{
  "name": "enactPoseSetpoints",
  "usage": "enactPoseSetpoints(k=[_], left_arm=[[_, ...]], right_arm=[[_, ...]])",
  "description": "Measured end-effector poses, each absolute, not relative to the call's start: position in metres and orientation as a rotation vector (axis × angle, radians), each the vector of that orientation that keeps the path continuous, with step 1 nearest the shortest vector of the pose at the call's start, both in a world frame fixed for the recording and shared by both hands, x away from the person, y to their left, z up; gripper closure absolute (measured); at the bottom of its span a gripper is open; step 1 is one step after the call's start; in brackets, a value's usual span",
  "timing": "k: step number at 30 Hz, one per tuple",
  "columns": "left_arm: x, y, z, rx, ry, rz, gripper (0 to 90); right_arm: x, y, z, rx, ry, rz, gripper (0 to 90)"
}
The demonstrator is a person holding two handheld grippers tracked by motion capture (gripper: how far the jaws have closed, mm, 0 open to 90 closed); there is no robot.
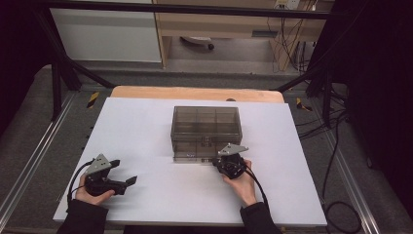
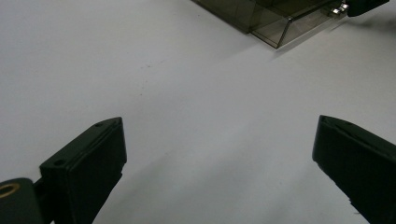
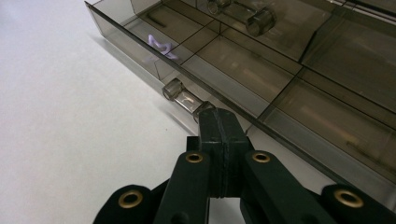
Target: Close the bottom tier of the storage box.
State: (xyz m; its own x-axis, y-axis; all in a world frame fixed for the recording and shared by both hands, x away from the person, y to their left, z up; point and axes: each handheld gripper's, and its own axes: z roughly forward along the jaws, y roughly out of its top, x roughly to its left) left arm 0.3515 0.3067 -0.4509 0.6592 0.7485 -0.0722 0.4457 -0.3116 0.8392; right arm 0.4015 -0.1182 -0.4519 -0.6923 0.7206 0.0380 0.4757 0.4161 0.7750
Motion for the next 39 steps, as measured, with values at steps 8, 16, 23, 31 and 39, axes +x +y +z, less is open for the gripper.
enactPoseSetpoints(k=[8,16,23,31,39], left_arm=[[0.352,0.307,-0.451,1.960,0.931,0.416,2.1],[0.352,0.306,-0.451,1.959,0.933,0.414,2.1],[0.352,0.307,-0.451,1.959,0.932,0.416,2.1],[0.352,0.307,-0.451,1.959,0.933,0.416,2.1],[0.352,0.307,-0.451,1.959,0.933,0.416,2.1]], right_arm=[[0.404,-0.118,-0.452,1.041,2.373,1.152,90.0],[0.407,-0.118,-0.453,1.042,2.373,1.151,90.0],[0.409,-0.118,-0.452,1.042,2.373,1.148,90.0],[0.411,-0.118,-0.452,1.041,2.369,1.143,90.0],[0.413,-0.119,-0.452,1.045,2.365,1.146,90.0]])
